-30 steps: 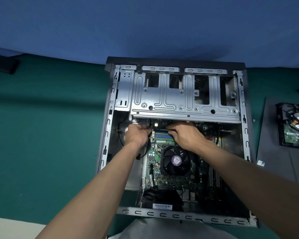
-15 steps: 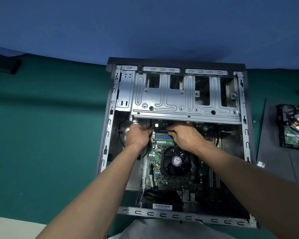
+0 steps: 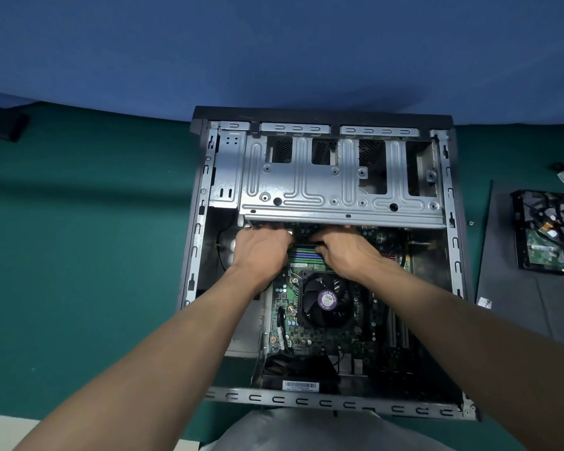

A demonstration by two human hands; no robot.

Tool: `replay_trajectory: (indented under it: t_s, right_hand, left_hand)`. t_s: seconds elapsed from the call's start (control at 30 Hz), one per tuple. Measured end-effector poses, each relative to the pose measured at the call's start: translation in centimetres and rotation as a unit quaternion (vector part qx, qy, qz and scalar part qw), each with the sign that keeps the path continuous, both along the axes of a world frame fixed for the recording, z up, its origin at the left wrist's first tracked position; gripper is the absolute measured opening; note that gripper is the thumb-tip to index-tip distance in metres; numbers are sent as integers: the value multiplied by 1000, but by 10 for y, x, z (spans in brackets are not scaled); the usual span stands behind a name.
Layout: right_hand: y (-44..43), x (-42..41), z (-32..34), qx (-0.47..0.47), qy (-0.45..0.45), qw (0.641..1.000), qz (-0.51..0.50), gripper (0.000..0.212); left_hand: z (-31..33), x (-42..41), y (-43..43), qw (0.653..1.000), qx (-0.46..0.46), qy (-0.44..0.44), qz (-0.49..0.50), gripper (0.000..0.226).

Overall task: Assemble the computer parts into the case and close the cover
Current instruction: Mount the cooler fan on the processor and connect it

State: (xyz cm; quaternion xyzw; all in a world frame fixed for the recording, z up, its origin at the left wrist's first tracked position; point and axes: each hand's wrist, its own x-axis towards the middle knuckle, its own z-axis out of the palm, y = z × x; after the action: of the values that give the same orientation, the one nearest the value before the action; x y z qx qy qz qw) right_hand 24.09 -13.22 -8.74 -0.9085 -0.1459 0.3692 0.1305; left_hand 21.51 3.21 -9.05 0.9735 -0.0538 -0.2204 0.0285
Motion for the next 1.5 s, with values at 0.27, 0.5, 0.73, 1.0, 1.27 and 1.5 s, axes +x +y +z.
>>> replay_trajectory:
  t_s: [0.27, 0.5, 0.73, 1.0, 1.27, 1.5]
  right_hand:
    - [-50, -5, 24, -84, -64, 993, -53, 26]
    - [-46, -10, 29, -87, -50, 991, -93, 23]
    - [-47, -13, 31, -77, -92, 988, -95, 24]
    - [-43, -16, 28, -61, -101, 985, -126, 24]
    - [-45, -13, 23, -72, -89, 986, -122, 27]
    - [-44, -10, 24, -64, -68, 986, -137, 24]
  left_hand:
    - [-2, -1, 0, 999, -27, 15, 23, 39]
    - [-5, -1, -1, 999, -21, 3, 24, 43]
    - [-7, 0, 0, 999, -23, -1, 24, 49]
    - [-3, 1, 0, 1000, -12, 10, 22, 42]
    - [-4, 2, 0, 1000, -16, 8, 24, 45]
    - [-4, 6, 0, 999, -27, 9, 34, 49]
